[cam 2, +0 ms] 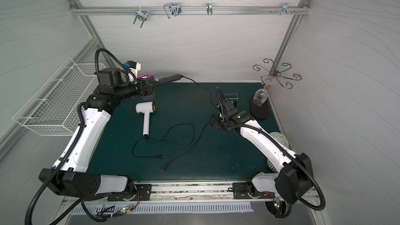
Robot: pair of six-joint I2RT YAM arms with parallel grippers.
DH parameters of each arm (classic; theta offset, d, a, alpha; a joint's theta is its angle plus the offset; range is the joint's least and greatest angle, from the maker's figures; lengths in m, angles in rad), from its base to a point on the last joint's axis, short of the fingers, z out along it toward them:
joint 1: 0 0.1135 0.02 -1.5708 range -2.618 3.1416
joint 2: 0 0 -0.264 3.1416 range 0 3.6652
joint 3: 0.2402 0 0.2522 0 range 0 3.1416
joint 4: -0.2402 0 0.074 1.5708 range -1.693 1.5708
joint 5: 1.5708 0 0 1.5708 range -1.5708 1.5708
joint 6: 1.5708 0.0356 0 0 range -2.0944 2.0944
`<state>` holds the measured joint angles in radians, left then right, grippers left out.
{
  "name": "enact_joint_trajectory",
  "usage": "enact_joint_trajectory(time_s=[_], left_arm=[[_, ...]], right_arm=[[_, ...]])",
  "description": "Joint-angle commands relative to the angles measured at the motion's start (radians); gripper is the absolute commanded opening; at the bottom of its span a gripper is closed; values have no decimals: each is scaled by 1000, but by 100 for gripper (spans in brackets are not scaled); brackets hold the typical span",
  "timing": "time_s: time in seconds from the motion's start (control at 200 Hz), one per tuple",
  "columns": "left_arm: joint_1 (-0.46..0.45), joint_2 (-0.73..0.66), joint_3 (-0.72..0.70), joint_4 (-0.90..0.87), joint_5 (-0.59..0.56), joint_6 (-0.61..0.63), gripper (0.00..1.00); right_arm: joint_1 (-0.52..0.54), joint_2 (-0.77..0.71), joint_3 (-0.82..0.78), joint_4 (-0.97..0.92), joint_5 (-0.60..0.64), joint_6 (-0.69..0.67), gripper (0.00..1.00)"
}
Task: Wrap the cord around the hair dryer
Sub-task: Wrap the power cord around the hair dryer.
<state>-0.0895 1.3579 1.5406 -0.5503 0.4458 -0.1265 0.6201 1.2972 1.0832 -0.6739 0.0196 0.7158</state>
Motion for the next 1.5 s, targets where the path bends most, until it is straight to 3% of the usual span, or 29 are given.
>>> enact_joint_trajectory(time_s=[0.0,0.135,0.55,0.745,1.196,1.491], left_arm=[[4,1,51,97,17,-2,0],[3,-1,47,96,18,-3,0],[2,-34,4,100,26,-9,0],[2,-39,-6,108,26,-14,0],[2,-43,-15,111,29,-10,0],[2,-47,-17,110,32,-12,0]], right_arm=[[86,25,-29,18,-2,133,78],[186,126,-63,108,-4,247,78],[231,425,-52,274,-33,416,75],[244,498,47,168,42,436,62],[263,627,171,13,85,528,43],[247,712,198,2,79,547,16]])
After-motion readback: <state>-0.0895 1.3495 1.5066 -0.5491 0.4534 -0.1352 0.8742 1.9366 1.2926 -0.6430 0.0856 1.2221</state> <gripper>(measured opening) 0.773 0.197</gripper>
